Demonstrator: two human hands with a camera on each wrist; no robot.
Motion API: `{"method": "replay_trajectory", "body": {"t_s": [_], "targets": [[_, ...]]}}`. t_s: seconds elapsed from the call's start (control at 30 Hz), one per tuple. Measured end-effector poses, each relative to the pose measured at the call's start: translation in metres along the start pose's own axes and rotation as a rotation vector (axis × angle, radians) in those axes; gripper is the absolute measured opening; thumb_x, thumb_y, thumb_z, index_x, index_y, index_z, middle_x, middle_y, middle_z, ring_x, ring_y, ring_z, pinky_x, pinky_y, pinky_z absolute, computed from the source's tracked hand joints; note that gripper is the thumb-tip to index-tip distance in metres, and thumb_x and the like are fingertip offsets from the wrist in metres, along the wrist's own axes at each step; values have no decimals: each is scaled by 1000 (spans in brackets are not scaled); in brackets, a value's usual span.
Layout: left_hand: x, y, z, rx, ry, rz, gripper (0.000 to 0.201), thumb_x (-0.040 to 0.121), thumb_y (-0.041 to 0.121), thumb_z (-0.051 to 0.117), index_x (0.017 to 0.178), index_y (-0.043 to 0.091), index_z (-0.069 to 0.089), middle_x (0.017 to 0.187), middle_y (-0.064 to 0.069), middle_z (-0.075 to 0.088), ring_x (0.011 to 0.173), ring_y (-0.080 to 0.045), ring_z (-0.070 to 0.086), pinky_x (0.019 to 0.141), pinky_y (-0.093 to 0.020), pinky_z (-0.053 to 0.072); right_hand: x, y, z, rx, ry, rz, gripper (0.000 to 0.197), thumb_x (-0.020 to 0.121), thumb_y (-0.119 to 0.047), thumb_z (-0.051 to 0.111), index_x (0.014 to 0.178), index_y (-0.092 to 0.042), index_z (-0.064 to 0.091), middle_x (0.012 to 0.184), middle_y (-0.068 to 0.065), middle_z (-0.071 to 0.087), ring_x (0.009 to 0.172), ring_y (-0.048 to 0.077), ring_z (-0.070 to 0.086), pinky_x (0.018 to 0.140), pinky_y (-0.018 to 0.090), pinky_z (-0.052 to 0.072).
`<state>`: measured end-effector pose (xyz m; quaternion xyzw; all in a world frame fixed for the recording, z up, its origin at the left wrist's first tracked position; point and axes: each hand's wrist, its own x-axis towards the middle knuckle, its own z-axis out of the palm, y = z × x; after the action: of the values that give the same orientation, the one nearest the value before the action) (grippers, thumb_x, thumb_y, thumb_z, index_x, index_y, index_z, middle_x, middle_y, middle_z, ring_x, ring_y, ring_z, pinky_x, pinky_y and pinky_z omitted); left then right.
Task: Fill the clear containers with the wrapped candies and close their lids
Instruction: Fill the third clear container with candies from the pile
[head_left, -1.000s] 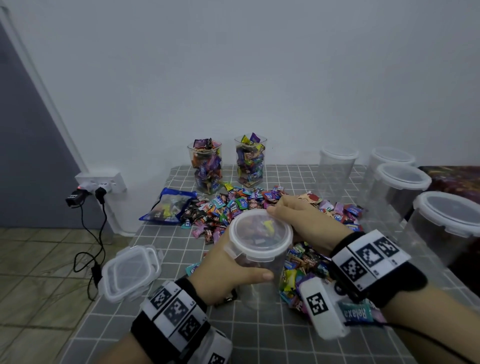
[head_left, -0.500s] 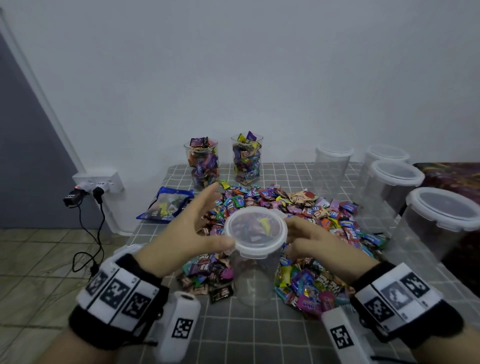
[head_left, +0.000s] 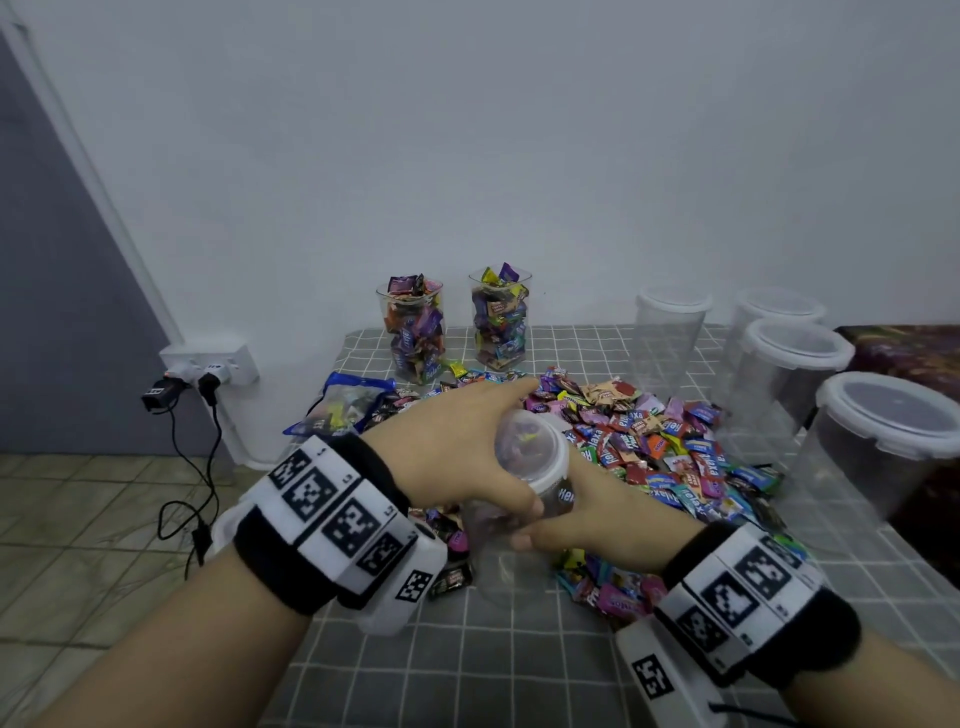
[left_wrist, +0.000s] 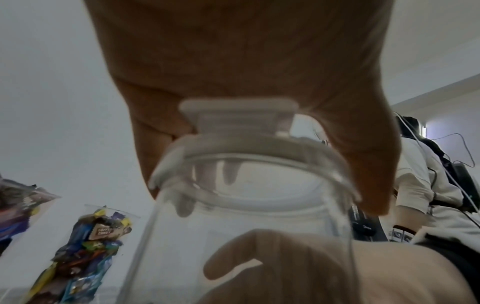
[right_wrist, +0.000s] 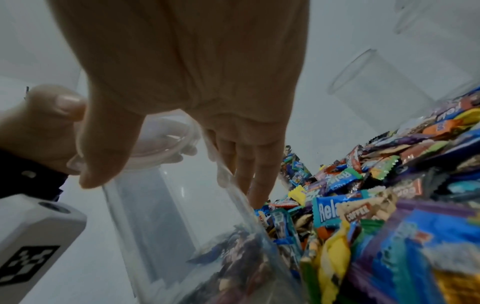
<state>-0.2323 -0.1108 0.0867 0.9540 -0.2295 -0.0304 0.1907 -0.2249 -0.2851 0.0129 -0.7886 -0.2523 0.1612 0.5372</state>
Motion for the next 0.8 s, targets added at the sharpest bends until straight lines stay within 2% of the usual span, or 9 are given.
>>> {"method": "replay_trajectory", "body": {"t_s": [0.1, 0.17, 0.27, 0.37, 0.5, 0.57, 0.6, 0.7, 0.8], "targets": [[-4, -4, -14, -221, 58, -22, 111, 55, 46, 82, 148, 28, 24, 138, 12, 42, 119, -3, 46, 102, -23, 37, -3, 0, -4, -41, -2, 33, 73, 73, -14, 80, 128, -35, 37, 121, -21, 54, 110, -16, 49, 95, 9, 39], [-10, -12, -27, -351, 164, -28, 114, 44, 56, 77, 145, 31, 30, 130, 18, 46, 113, 2, 50, 101, -24, 40, -5, 0, -5, -68, -1, 46, 64, 75, -13, 78, 115, -42, 37, 115, -26, 50, 100, -25, 47, 83, -1, 36], [-24, -37, -45, -309, 271, -101, 112, 39, 64, 68, 142, 35, 33, 129, 17, 47, 113, 0, 49, 94, -22, 38, -5, 0, -5, -83, -1, 55, 62, 74, -18, 79, 110, -44, 36, 115, -28, 47, 103, -20, 48, 78, -4, 34], [-42, -69, -52, -194, 196, -270, 118, 38, 69, 70, 143, 35, 28, 129, 13, 42, 116, -5, 41, 94, -24, 32, -4, 1, -4, -65, -7, 48, 62, 73, -17, 79, 112, -42, 38, 113, -26, 51, 101, -20, 49, 79, -2, 36], [-65, -122, -37, -35, 13, -529, 117, 52, 61, 80, 147, 28, 21, 145, -5, 38, 130, -19, 39, 103, -31, 33, -2, 4, -5, -71, -14, 61, 62, 73, -22, 80, 114, -41, 38, 117, -23, 51, 103, -19, 48, 81, 0, 38], [-73, -143, -25, -2, -80, -626, 126, 43, 67, 73, 148, 24, 19, 146, -8, 38, 131, -22, 40, 103, -30, 33, -2, 4, -5, -77, -18, 65, 61, 72, -24, 80, 114, -40, 38, 118, -23, 50, 104, -18, 48, 82, 1, 39], [-76, -151, -19, 9, -113, -665, 128, 39, 70, 70, 148, 23, 19, 145, -9, 38, 130, -23, 41, 102, -30, 34, -2, 4, -5, -73, -21, 66, 60, 73, -23, 80, 113, -40, 39, 117, -23, 51, 103, -18, 49, 81, 1, 39], [-78, -173, 1, 56, -143, -720, 108, 62, 54, 79, 146, 21, 20, 145, -8, 39, 127, -23, 43, 102, -31, 37, -2, 3, -5, -83, -20, 77, 60, 72, -24, 80, 112, -40, 38, 118, -22, 51, 106, -14, 50, 84, 5, 41], [-75, -181, 15, 137, -173, -736, 102, 67, 52, 77, 146, 23, 19, 145, -7, 37, 127, -22, 43, 102, -31, 37, -1, 5, -5, -103, -15, 93, 65, 70, -30, 81, 116, -40, 37, 124, -18, 50, 116, -5, 48, 91, 11, 40]]}}
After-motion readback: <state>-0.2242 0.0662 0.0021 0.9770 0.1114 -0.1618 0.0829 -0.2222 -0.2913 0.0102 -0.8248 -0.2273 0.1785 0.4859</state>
